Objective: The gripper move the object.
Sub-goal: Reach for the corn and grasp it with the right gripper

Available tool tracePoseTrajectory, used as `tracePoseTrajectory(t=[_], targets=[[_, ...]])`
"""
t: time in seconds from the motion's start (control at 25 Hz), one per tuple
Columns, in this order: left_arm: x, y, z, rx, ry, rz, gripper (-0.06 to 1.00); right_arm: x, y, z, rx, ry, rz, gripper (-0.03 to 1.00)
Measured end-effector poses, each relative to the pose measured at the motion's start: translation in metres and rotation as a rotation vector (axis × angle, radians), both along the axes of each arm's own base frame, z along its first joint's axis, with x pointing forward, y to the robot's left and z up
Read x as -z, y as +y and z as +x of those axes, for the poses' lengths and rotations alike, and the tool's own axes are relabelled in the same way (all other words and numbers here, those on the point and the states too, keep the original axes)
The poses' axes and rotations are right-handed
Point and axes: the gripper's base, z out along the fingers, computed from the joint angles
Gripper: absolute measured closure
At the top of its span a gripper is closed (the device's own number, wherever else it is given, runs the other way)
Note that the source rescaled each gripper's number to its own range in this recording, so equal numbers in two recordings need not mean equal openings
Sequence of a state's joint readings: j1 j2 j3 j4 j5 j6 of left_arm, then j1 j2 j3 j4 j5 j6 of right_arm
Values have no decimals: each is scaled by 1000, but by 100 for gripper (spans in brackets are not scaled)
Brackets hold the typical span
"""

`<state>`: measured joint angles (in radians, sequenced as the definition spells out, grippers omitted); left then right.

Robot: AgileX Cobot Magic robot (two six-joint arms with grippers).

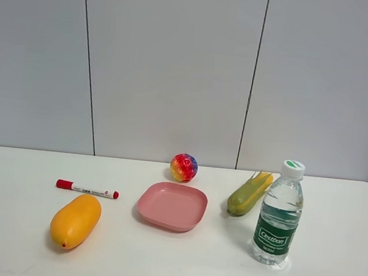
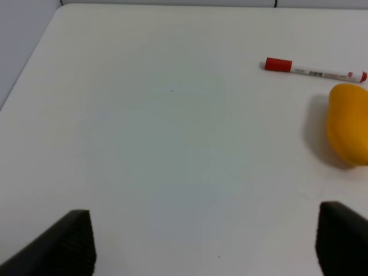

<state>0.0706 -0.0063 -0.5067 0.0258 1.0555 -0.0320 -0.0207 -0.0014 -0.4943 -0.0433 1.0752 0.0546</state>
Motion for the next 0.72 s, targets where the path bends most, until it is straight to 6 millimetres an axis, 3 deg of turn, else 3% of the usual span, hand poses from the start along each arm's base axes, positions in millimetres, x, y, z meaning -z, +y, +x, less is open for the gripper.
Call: tracePoseTrajectory(t=[0.16,0.28,0.52,0.72], targets=[[0,0,0,0,0,0,-6,-3,7,0,-49,-23,68,-1],[0,0,0,0,0,0,-6,-24,13,0,-94,-140,125,-1],[0,0,0,0,0,0,-6,-101,21,14,-195,-257,132,-1],[0,0,0,0,0,0,-6,-177,30,44,-341,-322,56,-2]])
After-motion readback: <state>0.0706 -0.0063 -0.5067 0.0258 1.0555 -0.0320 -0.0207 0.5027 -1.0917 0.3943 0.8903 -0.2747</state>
